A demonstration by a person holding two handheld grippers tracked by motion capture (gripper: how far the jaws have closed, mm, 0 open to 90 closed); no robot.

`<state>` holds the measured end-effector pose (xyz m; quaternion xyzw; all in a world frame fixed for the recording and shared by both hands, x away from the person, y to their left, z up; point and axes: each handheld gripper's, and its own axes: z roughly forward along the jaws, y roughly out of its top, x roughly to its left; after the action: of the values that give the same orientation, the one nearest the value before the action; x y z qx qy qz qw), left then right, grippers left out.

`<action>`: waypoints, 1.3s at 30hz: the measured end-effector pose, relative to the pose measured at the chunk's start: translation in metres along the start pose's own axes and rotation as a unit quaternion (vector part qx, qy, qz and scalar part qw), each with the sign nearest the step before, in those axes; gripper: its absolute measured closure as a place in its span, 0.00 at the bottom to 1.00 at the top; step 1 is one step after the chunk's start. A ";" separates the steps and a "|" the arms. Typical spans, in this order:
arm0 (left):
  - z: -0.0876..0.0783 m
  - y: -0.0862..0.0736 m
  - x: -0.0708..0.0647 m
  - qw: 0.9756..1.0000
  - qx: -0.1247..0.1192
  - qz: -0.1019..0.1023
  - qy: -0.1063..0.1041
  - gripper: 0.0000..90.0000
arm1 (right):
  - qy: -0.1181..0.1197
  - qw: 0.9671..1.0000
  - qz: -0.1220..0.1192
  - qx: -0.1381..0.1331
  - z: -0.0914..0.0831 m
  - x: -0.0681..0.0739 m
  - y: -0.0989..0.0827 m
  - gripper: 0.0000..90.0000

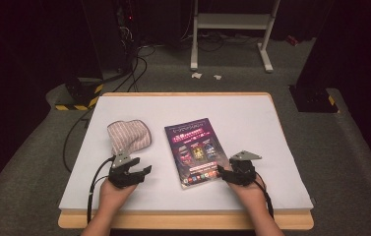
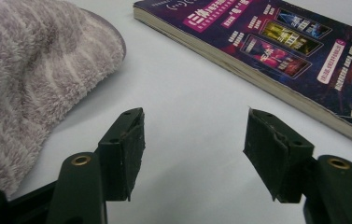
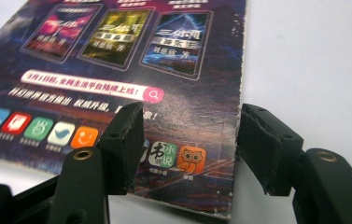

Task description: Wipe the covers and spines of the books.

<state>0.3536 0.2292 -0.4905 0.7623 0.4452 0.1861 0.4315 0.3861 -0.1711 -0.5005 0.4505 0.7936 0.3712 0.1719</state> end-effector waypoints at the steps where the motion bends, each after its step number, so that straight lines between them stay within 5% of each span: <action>1: 0.000 0.000 0.000 1.000 0.000 0.000 0.001 0.42 | 0.002 1.000 0.000 0.000 0.000 0.002 0.000 0.46; 17: 0.002 -0.001 -0.001 1.000 0.008 0.009 0.004 0.42 | 0.060 0.997 -0.048 -0.001 0.001 0.051 -0.006 0.48; 25: 0.002 -0.001 -0.002 1.000 0.011 0.008 0.002 0.42 | 0.065 0.996 -0.058 0.000 0.002 0.056 -0.005 0.48; 33: 0.012 -0.002 -0.016 0.998 0.044 0.020 -0.030 0.55 | 0.052 0.997 -0.054 -0.005 0.001 0.054 -0.005 0.48; 39: 0.024 0.001 -0.033 0.995 0.064 0.017 -0.072 0.55 | 0.042 0.998 -0.048 -0.010 -0.002 0.047 -0.006 0.49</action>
<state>0.3525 0.1900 -0.5001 0.8072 0.4110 0.1091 0.4093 0.3567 -0.1345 -0.5011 0.3943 0.8170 0.3890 0.1606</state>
